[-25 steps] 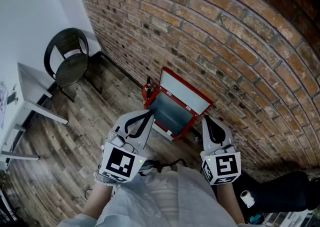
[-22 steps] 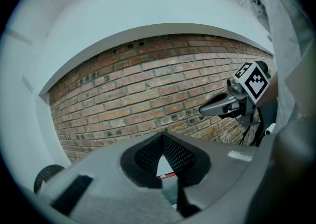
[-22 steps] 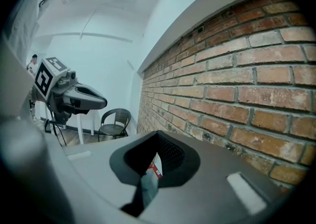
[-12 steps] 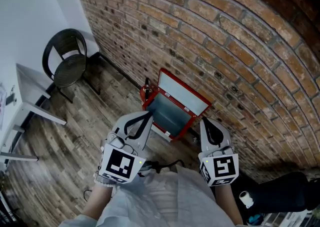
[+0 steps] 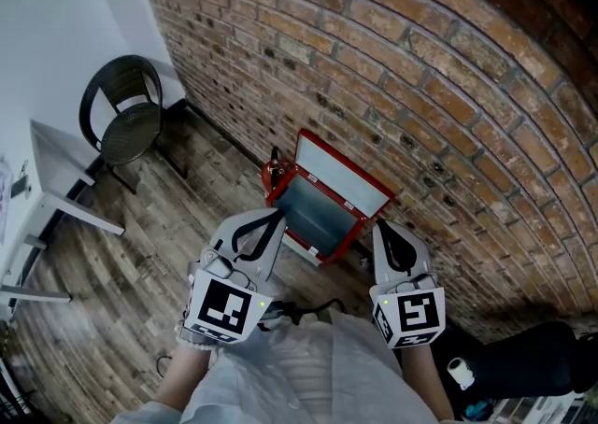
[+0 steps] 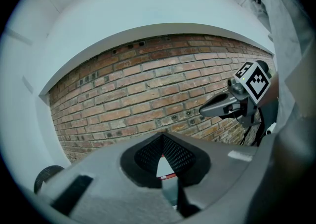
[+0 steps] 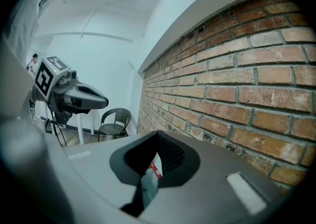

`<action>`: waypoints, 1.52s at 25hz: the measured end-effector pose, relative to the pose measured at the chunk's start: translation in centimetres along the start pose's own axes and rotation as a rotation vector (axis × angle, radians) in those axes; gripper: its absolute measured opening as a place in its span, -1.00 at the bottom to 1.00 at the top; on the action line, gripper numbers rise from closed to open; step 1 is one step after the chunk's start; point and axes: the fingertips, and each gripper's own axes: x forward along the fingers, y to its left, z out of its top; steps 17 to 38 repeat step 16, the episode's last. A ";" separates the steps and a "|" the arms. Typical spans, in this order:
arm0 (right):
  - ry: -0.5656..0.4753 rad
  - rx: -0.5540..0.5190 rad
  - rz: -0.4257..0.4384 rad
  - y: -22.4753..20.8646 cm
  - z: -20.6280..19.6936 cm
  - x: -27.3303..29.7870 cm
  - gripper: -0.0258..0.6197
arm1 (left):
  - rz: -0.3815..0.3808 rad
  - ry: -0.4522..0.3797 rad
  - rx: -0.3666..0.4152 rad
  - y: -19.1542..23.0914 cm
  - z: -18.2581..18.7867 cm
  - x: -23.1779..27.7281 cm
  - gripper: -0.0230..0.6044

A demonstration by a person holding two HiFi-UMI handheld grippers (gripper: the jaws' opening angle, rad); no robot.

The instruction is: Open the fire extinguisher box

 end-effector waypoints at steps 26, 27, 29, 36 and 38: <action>0.019 0.000 0.007 0.4 -0.6 0.1 -0.91 | -0.009 0.025 0.009 -0.1 -0.6 -0.1 -0.93; 0.019 0.000 0.007 0.4 -0.6 0.1 -0.91 | -0.009 0.025 0.009 -0.1 -0.6 -0.1 -0.93; 0.019 0.000 0.007 0.4 -0.6 0.1 -0.91 | -0.009 0.025 0.009 -0.1 -0.6 -0.1 -0.93; 0.019 0.000 0.007 0.4 -0.6 0.1 -0.91 | -0.009 0.025 0.009 -0.1 -0.6 -0.1 -0.93; 0.019 0.000 0.007 0.4 -0.6 0.1 -0.91 | -0.009 0.025 0.009 -0.1 -0.6 -0.1 -0.93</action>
